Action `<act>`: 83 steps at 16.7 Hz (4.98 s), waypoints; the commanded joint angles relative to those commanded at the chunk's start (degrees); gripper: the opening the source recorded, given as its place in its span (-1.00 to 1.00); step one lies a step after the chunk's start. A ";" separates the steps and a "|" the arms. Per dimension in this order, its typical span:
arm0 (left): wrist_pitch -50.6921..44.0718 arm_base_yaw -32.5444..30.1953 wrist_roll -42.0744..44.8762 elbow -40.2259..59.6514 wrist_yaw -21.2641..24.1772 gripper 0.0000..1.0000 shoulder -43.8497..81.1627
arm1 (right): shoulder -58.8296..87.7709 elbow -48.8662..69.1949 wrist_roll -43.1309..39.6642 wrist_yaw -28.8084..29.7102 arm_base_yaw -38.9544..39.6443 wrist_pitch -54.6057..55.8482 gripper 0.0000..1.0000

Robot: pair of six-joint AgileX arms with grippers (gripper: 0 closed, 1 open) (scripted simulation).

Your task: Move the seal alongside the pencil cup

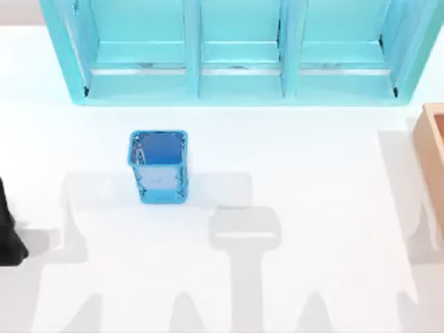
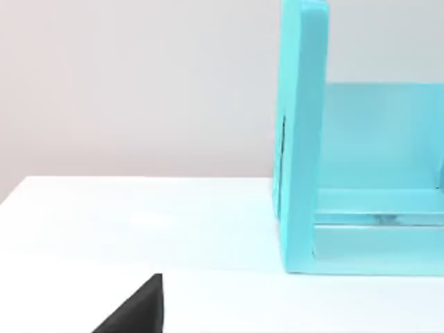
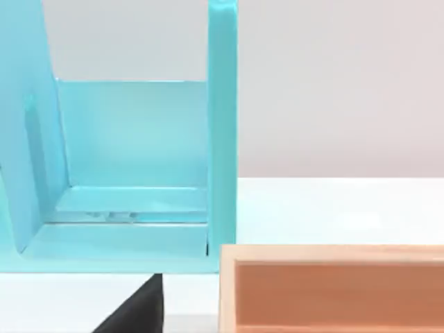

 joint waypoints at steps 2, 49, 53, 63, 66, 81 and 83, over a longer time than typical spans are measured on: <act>-0.03 0.00 0.00 0.03 0.00 1.00 0.03 | 0.00 0.00 0.00 0.00 0.00 0.00 1.00; -55.98 8.14 9.46 67.75 0.03 1.00 101.01 | 0.00 0.00 0.00 0.00 0.00 0.00 1.00; -51.96 8.22 9.56 64.39 0.04 1.00 102.14 | 0.00 0.00 0.00 0.00 0.00 0.00 1.00; -50.61 8.26 9.60 63.16 0.04 0.70 102.58 | 0.00 0.00 0.00 0.00 0.00 0.00 1.00; -50.61 8.26 9.60 63.16 0.04 0.25 102.58 | 0.00 0.00 0.00 0.00 0.00 0.00 1.00; -50.61 8.26 9.60 63.16 0.04 -1.00 102.58 | 0.00 0.00 0.00 0.00 0.00 0.00 1.00; -50.62 8.17 9.62 63.19 0.09 -1.00 102.47 | 0.00 0.00 0.00 0.00 0.00 0.00 1.00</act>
